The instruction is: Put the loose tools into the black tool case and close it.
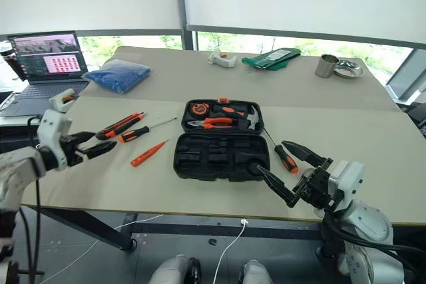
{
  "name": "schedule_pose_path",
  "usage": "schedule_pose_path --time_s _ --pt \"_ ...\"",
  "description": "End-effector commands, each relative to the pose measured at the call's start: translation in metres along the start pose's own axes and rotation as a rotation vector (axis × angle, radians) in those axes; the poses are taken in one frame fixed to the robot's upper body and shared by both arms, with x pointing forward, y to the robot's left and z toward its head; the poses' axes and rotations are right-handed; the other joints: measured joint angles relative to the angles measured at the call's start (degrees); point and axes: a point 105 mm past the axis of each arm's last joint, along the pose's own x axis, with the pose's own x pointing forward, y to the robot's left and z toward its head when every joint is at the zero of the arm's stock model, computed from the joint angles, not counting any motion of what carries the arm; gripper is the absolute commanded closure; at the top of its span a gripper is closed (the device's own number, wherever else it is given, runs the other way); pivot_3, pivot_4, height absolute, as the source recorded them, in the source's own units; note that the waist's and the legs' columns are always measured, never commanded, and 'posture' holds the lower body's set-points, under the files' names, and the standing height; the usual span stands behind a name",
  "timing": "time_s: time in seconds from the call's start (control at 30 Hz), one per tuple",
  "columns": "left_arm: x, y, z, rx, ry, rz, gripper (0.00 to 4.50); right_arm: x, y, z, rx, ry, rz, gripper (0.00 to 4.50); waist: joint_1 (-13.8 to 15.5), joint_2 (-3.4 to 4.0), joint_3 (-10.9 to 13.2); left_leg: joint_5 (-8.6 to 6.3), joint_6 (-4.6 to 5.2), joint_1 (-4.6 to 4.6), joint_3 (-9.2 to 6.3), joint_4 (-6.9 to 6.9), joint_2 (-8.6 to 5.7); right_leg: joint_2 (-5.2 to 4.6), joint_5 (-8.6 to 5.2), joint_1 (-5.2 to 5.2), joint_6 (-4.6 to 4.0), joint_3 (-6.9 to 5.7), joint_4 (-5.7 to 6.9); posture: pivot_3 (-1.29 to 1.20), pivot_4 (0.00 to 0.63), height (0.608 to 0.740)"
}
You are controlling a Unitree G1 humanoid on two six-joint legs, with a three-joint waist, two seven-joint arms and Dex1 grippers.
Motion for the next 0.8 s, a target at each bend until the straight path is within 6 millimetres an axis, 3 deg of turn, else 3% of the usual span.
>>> schedule_pose_path --time_s 0.03,0.2,0.37,0.47,0.73,0.8 --pt "0.021 0.008 0.006 0.059 0.042 0.038 0.00 0.001 -0.003 0.009 -0.048 -0.012 0.001 0.04 -0.5 -0.02 0.0 0.01 0.01 -0.03 -0.01 0.05 0.04 0.12 0.14 0.00 0.14 0.01 0.02 0.00 0.150 0.740" --pt "0.045 0.013 -0.002 0.097 0.109 0.063 0.00 -0.004 -0.005 0.010 -0.065 -0.004 -0.015 0.04 -1.4 -0.04 0.0 0.14 0.12 -0.06 -0.09 0.19 0.12 0.60 0.13 0.04 0.05 0.03 0.07 0.00 0.150 0.740" --pt "0.059 0.004 -0.016 0.095 0.149 0.007 0.00 -0.008 -0.003 0.008 -0.066 -0.002 -0.029 0.04 -1.4 -0.06 0.0 0.09 0.18 -0.06 -0.14 0.25 0.19 0.64 0.05 0.03 0.11 0.03 0.09 0.00 0.150 0.740" --pt "0.064 0.002 -0.020 0.082 0.158 0.006 0.73 -0.008 -0.003 0.008 -0.070 -0.003 -0.029 0.00 -1.2 -0.08 0.0 -0.10 -0.05 -0.06 -0.24 0.45 0.28 0.64 0.00 0.09 0.19 0.01 0.13 0.00 0.150 0.740" --pt "0.066 0.003 -0.012 0.053 0.094 -0.001 3.52 -0.005 -0.001 0.007 -0.066 -0.012 -0.024 0.00 -1.2 -0.08 0.0 -0.22 0.09 -0.06 -0.35 0.85 0.35 0.62 -0.18 0.11 0.09 0.02 0.20 0.00 0.150 0.740" --pt "0.065 -0.001 0.004 0.072 -0.016 -0.036 3.59 -0.003 -0.002 0.008 -0.069 -0.020 -0.025 0.00 -1.2 -0.08 0.0 -0.23 0.11 -0.11 -0.35 0.89 0.34 0.62 -0.18 0.11 0.09 0.02 0.21 0.00 0.150 0.740"
